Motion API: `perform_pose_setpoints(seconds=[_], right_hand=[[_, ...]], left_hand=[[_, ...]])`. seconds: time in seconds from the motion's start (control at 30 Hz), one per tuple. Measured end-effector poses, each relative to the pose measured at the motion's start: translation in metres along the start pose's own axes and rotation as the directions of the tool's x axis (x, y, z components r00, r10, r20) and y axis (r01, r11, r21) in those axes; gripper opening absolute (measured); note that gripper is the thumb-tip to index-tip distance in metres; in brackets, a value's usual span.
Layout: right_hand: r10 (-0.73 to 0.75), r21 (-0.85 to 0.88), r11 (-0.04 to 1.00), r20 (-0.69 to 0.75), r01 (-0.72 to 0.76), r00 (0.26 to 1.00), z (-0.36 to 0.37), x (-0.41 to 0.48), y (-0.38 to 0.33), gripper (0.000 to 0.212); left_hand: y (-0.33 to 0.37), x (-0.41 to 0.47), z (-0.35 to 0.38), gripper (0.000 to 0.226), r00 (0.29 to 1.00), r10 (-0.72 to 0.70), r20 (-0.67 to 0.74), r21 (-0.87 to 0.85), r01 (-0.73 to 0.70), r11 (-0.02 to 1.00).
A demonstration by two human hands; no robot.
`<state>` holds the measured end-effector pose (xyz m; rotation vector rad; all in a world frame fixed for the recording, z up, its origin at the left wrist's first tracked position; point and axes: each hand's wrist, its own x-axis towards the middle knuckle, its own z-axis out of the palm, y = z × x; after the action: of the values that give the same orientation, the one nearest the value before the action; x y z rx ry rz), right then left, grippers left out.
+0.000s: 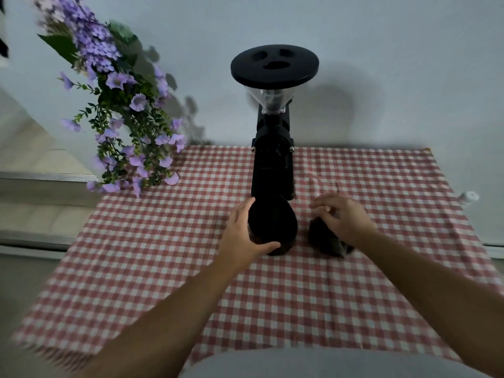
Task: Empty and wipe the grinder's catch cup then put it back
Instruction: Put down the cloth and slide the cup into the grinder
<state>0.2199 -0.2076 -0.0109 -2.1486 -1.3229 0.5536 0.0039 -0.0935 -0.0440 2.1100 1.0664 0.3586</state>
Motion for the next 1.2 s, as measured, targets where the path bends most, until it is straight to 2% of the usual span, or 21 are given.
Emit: perform_pose_setpoints(seconds=[0.1, 0.17, 0.23, 0.33, 0.47, 0.67, 0.77, 0.87, 1.0, 1.2], right_hand=[[0.074, 0.192, 0.978, 0.041, -0.080, 0.996, 0.002, 0.027, -0.026, 0.024], [0.119, 0.283, 0.946, 0.137, -0.154, 0.983, 0.010, 0.044, -0.036, 0.028], [0.125, 0.324, 0.924, 0.239, -0.201, 0.963, 0.021, 0.055, -0.039, 0.032], [0.157, 0.361, 0.890, 0.331, -0.278, 0.931, 0.033, 0.061, -0.041, 0.034], [0.224, 0.449, 0.828, 0.285, -0.336, 0.932, 0.033, 0.059, -0.036, 0.027], [0.318, 0.590, 0.686, 0.283, -0.425, 0.905, 0.032, 0.039, -0.014, 0.022], [0.349, 0.668, 0.601, 0.274, -0.439, 0.896, 0.035, 0.035, -0.013, 0.022], [0.387, 0.735, 0.526, 0.242, -0.429, 0.890, 0.032, 0.039, -0.015, 0.019], [0.406, 0.754, 0.523, 0.188, -0.396, 0.894, 0.031, 0.049, -0.018, 0.017], [0.455, 0.730, 0.562, 0.118, -0.388, 0.882, 0.050, 0.056, -0.012, 0.013]], left_hand=[[-0.002, -0.017, 0.018, 0.095, 0.970, -0.188, -0.151, -0.159, 0.164, 0.973], [0.000, -0.027, 0.030, 0.080, 0.918, -0.375, -0.126, -0.342, 0.315, 0.885], [0.001, -0.033, 0.039, 0.059, 0.893, -0.449, -0.042, -0.498, 0.370, 0.784], [0.002, -0.035, 0.042, 0.040, 0.900, -0.435, -0.027, -0.570, 0.344, 0.746], [-0.001, -0.032, 0.029, 0.023, 0.890, -0.455, 0.022, -0.617, 0.370, 0.695], [-0.015, -0.008, -0.007, 0.018, 0.914, -0.388, 0.115, -0.673, 0.359, 0.647], [-0.014, 0.017, -0.021, 0.010, 0.931, -0.350, 0.100, -0.641, 0.329, 0.693], [-0.012, 0.045, -0.031, 0.011, 0.949, -0.294, 0.116, -0.598, 0.303, 0.742], [-0.011, 0.071, -0.036, 0.016, 0.961, -0.244, 0.133, -0.560, 0.276, 0.781], [-0.026, 0.093, -0.030, 0.024, 0.950, -0.270, 0.160, -0.497, 0.314, 0.809]])
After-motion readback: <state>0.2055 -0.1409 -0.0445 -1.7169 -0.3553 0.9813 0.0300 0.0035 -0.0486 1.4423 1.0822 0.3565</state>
